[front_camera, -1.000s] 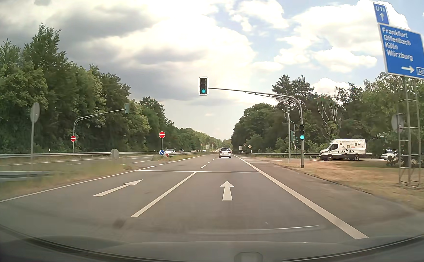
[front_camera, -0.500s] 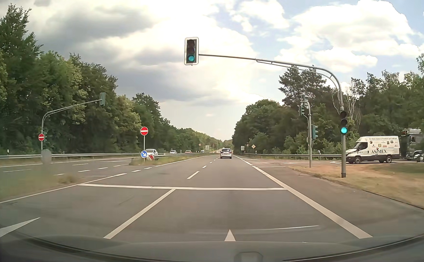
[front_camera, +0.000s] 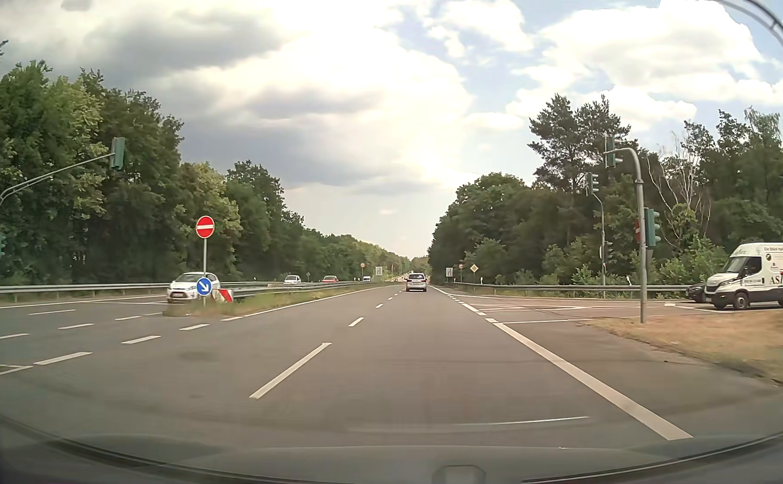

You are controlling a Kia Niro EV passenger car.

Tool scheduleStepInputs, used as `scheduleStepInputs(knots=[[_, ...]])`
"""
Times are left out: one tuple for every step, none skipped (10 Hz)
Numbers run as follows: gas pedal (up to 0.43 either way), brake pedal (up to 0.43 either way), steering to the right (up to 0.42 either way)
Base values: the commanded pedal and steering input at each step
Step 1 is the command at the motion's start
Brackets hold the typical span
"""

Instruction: Follow the waypoints while adhering to traffic rules and regulations

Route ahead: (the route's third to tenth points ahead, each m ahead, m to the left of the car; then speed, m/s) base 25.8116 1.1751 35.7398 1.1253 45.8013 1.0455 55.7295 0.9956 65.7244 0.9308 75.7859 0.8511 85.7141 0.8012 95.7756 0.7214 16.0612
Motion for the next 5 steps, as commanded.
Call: scheduleStepInputs(knots=[[0.0,0.037,0.001],[0.0,0.037,0.001],[0.0,0.037,0.001],[0.0,0.037,0.001],[0.0,0.037,0.001]])
